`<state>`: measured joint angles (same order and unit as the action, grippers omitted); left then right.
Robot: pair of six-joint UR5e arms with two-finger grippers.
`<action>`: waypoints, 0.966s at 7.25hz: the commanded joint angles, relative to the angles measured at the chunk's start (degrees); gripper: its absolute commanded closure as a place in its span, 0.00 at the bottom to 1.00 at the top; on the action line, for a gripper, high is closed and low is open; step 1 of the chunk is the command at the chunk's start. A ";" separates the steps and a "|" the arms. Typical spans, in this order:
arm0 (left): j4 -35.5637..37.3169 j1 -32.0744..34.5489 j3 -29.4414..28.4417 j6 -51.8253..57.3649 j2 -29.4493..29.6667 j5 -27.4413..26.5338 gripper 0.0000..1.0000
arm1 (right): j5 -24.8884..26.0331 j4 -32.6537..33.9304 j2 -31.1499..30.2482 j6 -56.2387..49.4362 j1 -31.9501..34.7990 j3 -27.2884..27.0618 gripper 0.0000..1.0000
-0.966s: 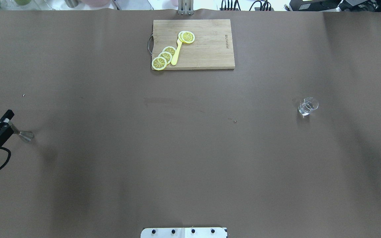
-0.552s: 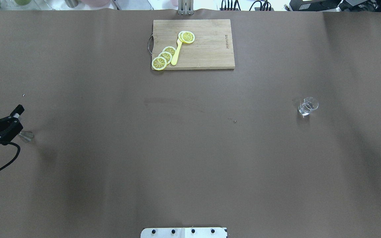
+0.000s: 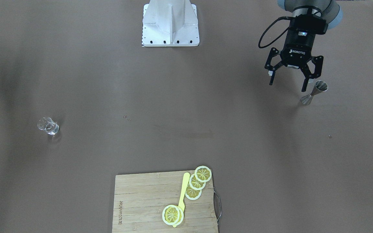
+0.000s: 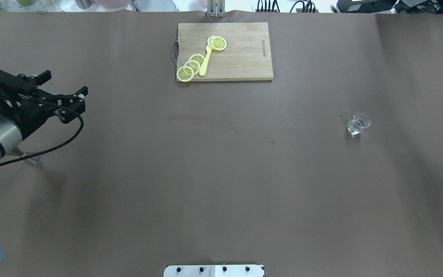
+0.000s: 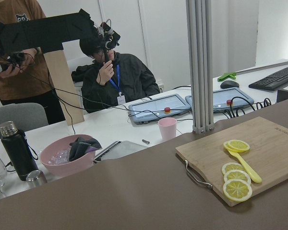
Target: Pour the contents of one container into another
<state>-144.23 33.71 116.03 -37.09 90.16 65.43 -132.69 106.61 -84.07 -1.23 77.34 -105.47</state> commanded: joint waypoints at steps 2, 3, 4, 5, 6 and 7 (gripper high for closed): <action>12.54 7.14 -4.90 0.08 12.36 14.16 0.03 | 0.49 0.00 -0.30 0.00 0.00 0.52 0.00; 16.75 8.72 -7.46 0.00 16.32 17.59 0.03 | 0.67 0.00 -0.30 0.87 0.00 4.36 0.00; 22.88 10.57 -8.70 -0.18 19.67 21.54 0.03 | 0.76 0.00 -0.13 0.79 0.00 5.26 0.00; 31.12 11.89 -9.06 -0.18 22.22 23.67 0.03 | 1.20 0.00 -0.30 0.79 0.09 5.36 0.00; 42.08 13.38 -9.07 -0.01 25.12 26.56 0.03 | 2.25 0.00 -0.30 0.88 0.17 5.36 0.00; 49.07 14.01 -9.07 0.60 26.54 28.15 0.03 | 2.34 0.00 -0.39 0.88 0.26 5.36 0.00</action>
<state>-105.28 46.51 107.09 -37.00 114.20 90.98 -130.82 106.61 -84.38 -0.39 77.51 -100.20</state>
